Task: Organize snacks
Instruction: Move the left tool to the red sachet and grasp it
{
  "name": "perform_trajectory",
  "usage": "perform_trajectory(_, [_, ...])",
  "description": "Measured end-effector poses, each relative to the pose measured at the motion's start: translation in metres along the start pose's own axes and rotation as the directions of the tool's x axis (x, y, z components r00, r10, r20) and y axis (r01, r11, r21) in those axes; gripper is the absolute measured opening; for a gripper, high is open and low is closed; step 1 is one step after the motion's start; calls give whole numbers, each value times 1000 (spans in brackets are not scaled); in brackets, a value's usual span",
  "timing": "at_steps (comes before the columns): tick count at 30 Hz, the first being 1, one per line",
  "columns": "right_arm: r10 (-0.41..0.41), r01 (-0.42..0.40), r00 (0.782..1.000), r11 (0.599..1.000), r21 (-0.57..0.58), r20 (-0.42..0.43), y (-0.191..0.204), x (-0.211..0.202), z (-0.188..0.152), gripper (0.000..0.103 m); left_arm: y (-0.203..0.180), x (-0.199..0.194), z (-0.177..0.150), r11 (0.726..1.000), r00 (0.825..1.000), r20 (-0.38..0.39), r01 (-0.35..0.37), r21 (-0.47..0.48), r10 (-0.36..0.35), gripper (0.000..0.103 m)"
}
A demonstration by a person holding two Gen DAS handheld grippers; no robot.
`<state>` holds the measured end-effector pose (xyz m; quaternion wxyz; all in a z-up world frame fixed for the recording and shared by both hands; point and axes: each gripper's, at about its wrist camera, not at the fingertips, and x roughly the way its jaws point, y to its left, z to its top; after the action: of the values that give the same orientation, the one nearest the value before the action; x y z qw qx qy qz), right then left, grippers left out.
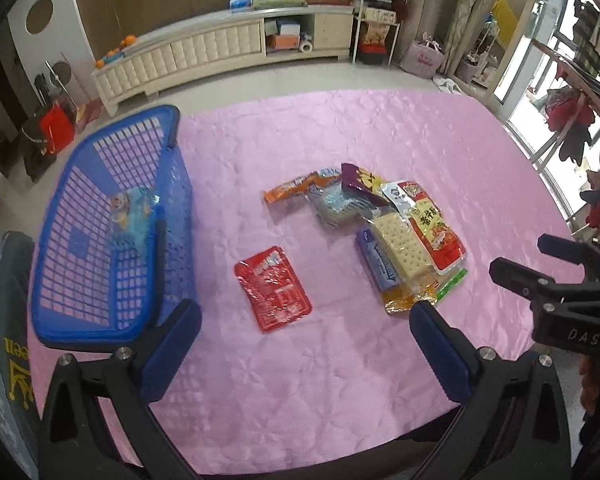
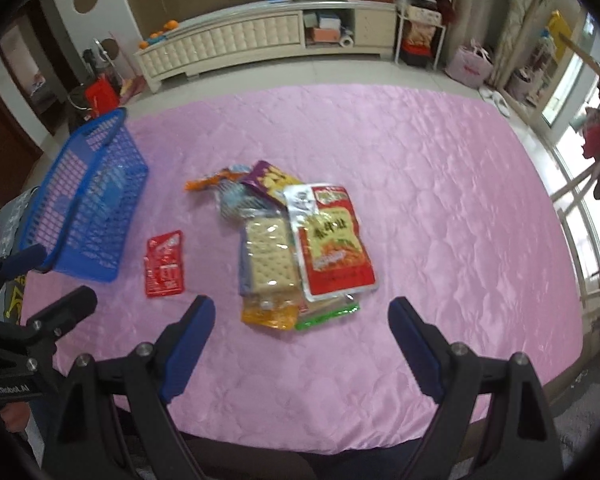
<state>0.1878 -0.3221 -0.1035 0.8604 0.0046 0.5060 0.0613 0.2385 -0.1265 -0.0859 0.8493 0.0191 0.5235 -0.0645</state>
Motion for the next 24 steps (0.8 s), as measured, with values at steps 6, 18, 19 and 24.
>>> perform_trajectory(6, [23,-22,999,999,24,-44,-9,27,3,91,-1,38,2,999,996,-92,16,-40,-19,103])
perform_trajectory(18, [46,-49,992,999,-22,-116,-16,75,15,91,15,110,9,989,973,-230,-52,-141,18,103])
perform_trajectory(19, [45,-48,992,999,-24,-118,-17,80,15,91,16,114,9,988,972,-235,-60,-144,25,103])
perform_trajectory(24, [61,-64,990,998,-15,-129,-20,96,19,91,20,135,7,981,960,-257,-148,-128,111,103])
